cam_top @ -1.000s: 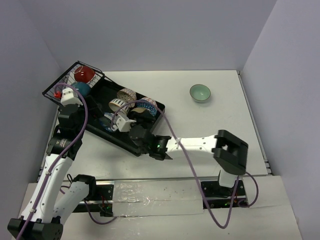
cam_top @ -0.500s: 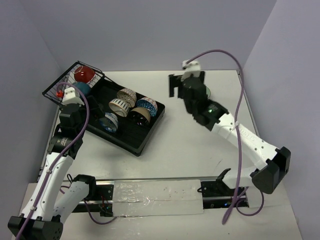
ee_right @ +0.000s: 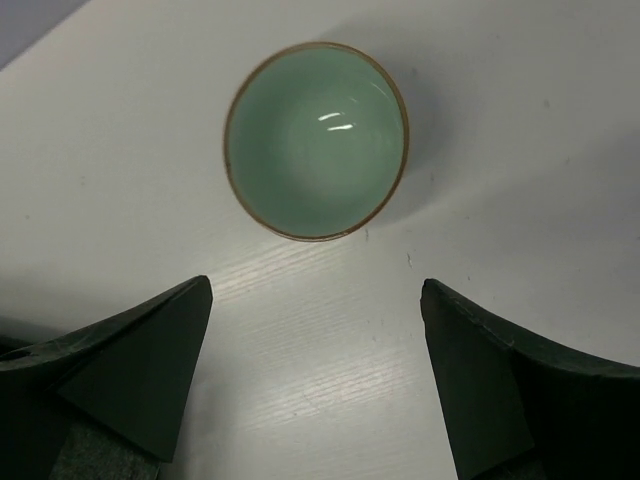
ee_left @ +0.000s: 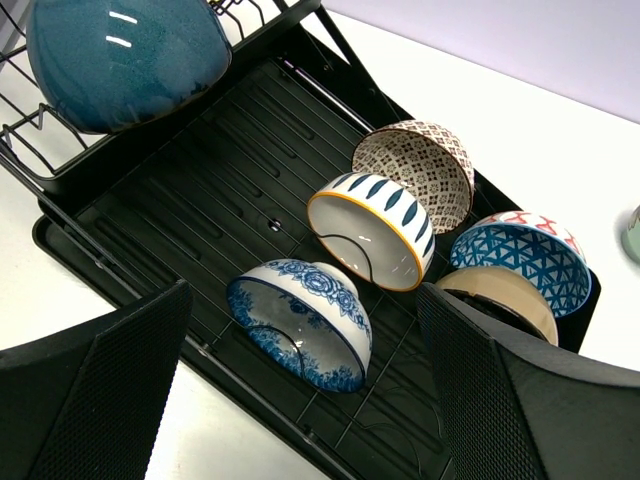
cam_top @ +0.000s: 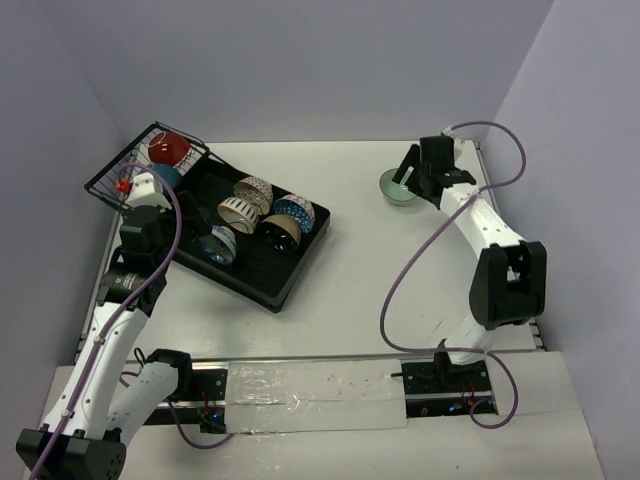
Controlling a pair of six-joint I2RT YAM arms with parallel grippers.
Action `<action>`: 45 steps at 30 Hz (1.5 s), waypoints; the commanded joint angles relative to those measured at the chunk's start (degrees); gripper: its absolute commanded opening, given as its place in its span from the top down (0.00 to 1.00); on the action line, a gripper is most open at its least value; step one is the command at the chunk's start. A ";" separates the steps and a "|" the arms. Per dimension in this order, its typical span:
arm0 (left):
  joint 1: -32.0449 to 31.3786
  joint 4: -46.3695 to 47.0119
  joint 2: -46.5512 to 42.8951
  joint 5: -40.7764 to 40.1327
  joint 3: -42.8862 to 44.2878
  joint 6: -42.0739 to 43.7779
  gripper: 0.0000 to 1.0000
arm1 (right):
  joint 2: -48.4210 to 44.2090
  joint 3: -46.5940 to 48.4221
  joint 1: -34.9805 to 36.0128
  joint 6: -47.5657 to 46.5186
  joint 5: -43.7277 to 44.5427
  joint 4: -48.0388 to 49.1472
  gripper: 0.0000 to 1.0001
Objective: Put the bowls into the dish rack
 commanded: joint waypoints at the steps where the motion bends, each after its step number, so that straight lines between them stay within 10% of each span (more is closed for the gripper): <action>1: 0.26 1.97 0.19 0.96 -0.35 1.58 0.01 | 5.12 4.24 -2.49 4.35 -3.84 1.74 0.09; 24: 0.26 1.97 0.81 2.63 -0.35 3.60 0.01 | 23.08 9.17 -6.63 7.25 -2.78 8.15 0.44; 38: 0.26 3.72 0.37 6.32 -1.14 5.53 0.02 | 16.68 1.89 -6.45 4.62 -3.13 10.79 1.00; 45: -1.40 9.96 -1.48 19.13 -3.60 8.17 0.04 | 5.78 -9.18 -0.22 3.38 -1.21 11.06 1.00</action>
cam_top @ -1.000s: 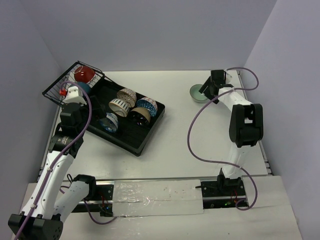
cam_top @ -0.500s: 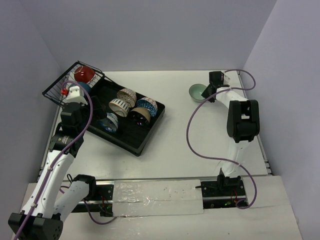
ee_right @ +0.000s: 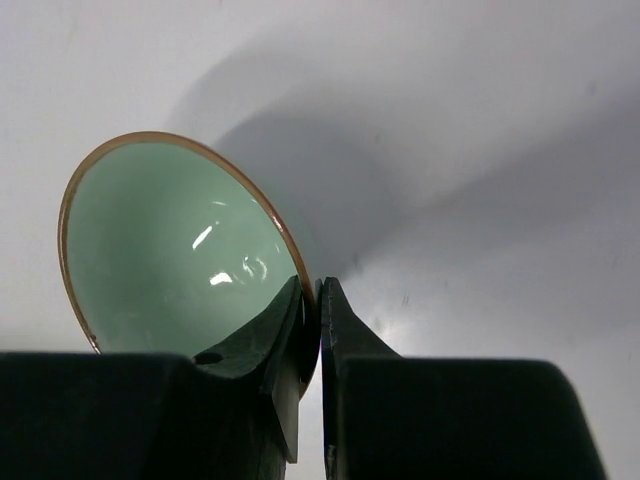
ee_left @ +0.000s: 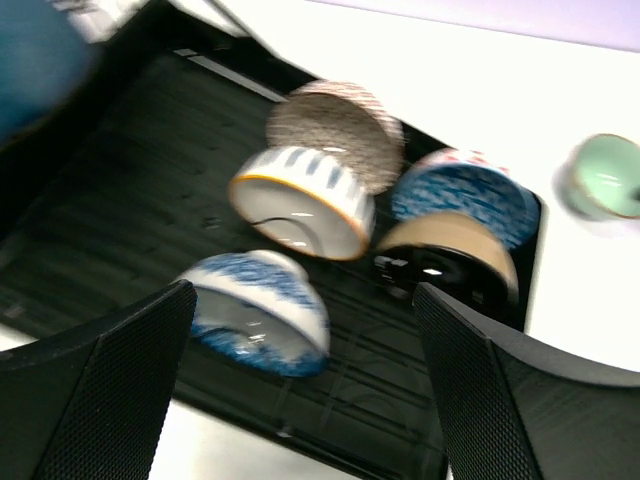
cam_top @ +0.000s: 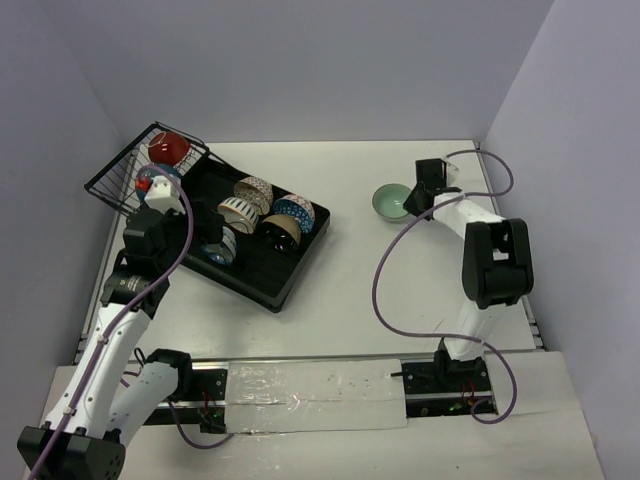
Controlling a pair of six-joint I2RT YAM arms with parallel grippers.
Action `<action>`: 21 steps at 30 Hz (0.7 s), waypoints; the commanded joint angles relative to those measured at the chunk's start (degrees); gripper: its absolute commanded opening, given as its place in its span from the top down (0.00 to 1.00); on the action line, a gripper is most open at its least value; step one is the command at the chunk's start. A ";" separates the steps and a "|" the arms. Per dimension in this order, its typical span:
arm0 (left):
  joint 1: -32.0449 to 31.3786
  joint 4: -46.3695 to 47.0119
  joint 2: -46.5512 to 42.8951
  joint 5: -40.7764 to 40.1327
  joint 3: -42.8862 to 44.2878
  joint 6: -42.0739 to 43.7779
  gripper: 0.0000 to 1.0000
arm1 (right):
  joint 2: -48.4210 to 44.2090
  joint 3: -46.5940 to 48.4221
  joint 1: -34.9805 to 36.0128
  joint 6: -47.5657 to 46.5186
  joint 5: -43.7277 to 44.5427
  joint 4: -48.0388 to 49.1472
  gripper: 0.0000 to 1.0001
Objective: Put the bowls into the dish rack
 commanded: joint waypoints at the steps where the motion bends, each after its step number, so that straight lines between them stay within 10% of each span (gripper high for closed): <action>1: -1.84 6.48 -1.48 8.90 -0.98 2.71 0.05 | -8.85 -3.38 5.31 -0.23 1.92 1.18 1.00; 21: -46.21 0.25 19.15 12.51 9.56 37.68 0.07 | -25.12 -17.98 25.36 -4.70 -1.94 -3.84 1.00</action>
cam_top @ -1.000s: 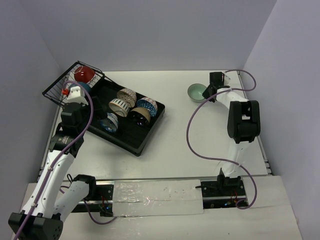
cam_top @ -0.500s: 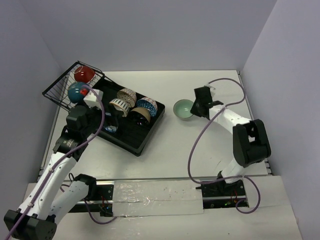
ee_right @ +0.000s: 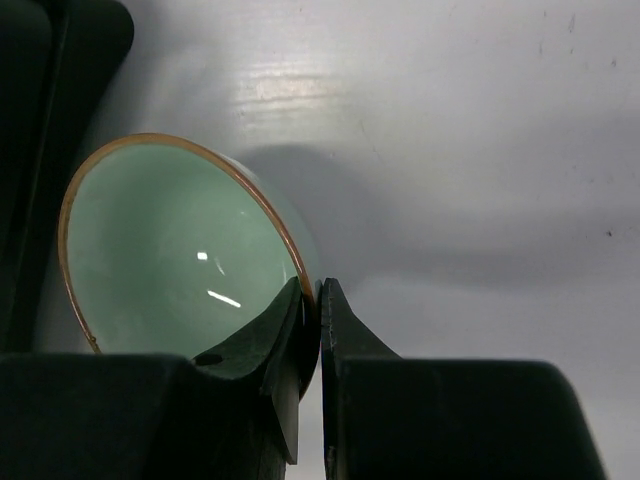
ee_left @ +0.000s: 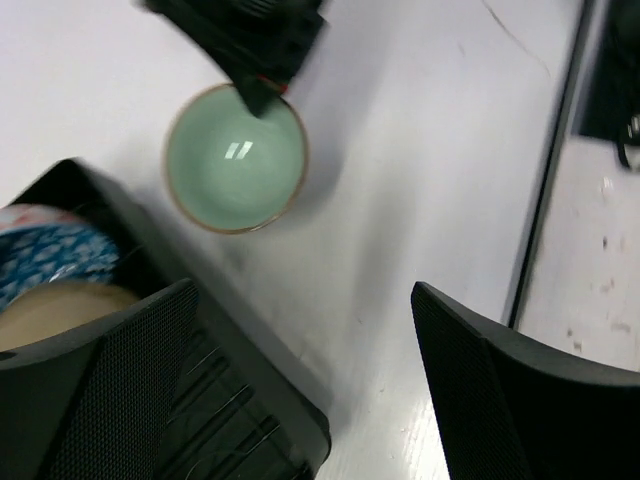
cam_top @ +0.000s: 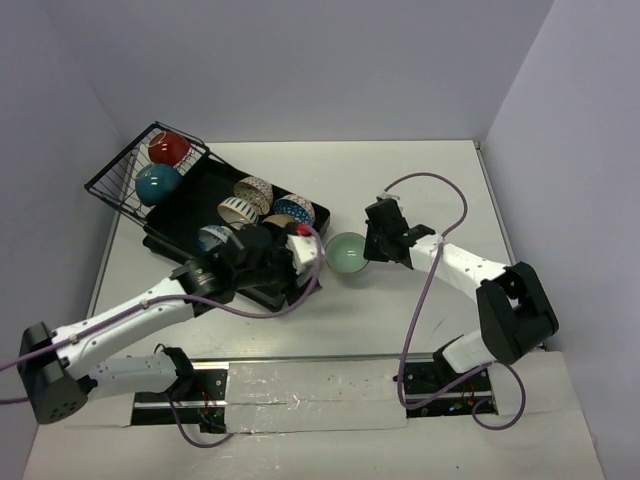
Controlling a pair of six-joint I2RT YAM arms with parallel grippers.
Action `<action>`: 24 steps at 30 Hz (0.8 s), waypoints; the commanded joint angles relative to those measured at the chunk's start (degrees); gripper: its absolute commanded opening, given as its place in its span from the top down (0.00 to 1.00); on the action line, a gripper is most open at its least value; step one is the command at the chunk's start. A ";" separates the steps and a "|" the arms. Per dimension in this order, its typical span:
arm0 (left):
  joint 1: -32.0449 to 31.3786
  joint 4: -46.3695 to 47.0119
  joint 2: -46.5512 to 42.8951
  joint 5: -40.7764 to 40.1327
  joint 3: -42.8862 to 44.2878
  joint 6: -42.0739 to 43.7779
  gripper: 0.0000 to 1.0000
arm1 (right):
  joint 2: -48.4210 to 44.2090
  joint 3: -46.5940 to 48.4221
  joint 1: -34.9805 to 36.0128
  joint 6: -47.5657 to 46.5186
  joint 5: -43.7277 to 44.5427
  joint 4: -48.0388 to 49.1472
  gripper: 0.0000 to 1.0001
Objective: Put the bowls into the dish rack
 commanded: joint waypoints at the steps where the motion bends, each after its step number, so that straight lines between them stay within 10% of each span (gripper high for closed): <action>1: -4.66 -1.28 4.39 1.26 3.27 10.75 0.07 | -6.35 -0.08 0.91 -1.14 -0.91 1.65 1.00; 24: -10.64 -2.68 24.97 -0.15 14.25 28.09 0.32 | -23.85 -5.53 2.05 -3.61 -1.18 -5.64 1.00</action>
